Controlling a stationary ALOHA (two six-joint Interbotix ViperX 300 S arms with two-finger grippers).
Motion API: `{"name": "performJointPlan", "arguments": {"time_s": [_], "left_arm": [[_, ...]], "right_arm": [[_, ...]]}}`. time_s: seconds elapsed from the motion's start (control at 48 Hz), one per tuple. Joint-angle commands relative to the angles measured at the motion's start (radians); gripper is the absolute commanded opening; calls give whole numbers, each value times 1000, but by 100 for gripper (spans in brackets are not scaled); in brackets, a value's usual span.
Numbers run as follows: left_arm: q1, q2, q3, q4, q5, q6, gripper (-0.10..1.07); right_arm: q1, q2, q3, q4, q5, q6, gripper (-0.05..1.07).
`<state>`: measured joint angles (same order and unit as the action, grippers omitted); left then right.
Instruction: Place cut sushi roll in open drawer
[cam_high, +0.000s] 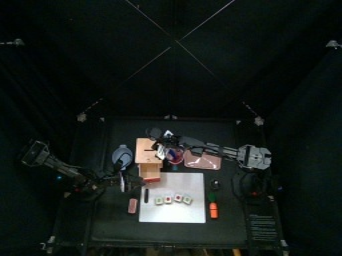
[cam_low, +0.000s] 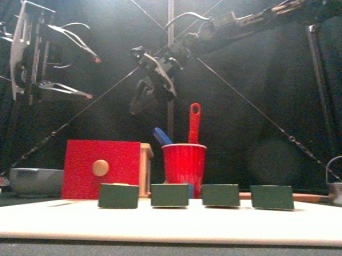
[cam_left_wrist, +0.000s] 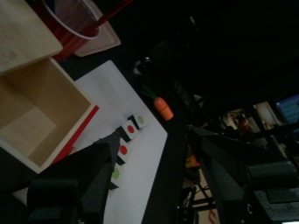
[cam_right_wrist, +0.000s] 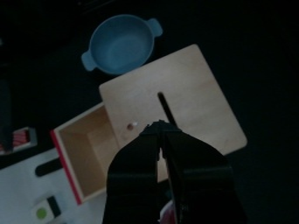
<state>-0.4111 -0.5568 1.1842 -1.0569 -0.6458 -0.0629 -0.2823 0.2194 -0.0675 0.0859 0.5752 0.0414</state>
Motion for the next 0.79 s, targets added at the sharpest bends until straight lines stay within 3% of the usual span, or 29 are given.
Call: {"name": "performJointPlan", "arguments": {"time_s": [0.0,0.125,0.271,0.438,0.646,0.708,0.771], "left_arm": [[3,-17,-2,38,-9,5,95],[15,-32,20,92,-9,3,95],[41,-40,29,133,-8,5,95],[64,-41,32,147,-8,3,95],[75,-43,49,149,-6,3,95],[75,-46,51,149,-6,6,95],[75,-51,54,160,-3,11,95]], "right_arm": [[49,-109,69,12,-32,-2,5],[141,-167,198,57,-87,-2,7],[247,-183,279,75,-169,0,16],[353,-153,322,67,-259,0,51],[387,-78,331,52,-293,2,100],[390,-57,327,54,-295,2,107],[394,-29,324,51,-295,2,105]]}}
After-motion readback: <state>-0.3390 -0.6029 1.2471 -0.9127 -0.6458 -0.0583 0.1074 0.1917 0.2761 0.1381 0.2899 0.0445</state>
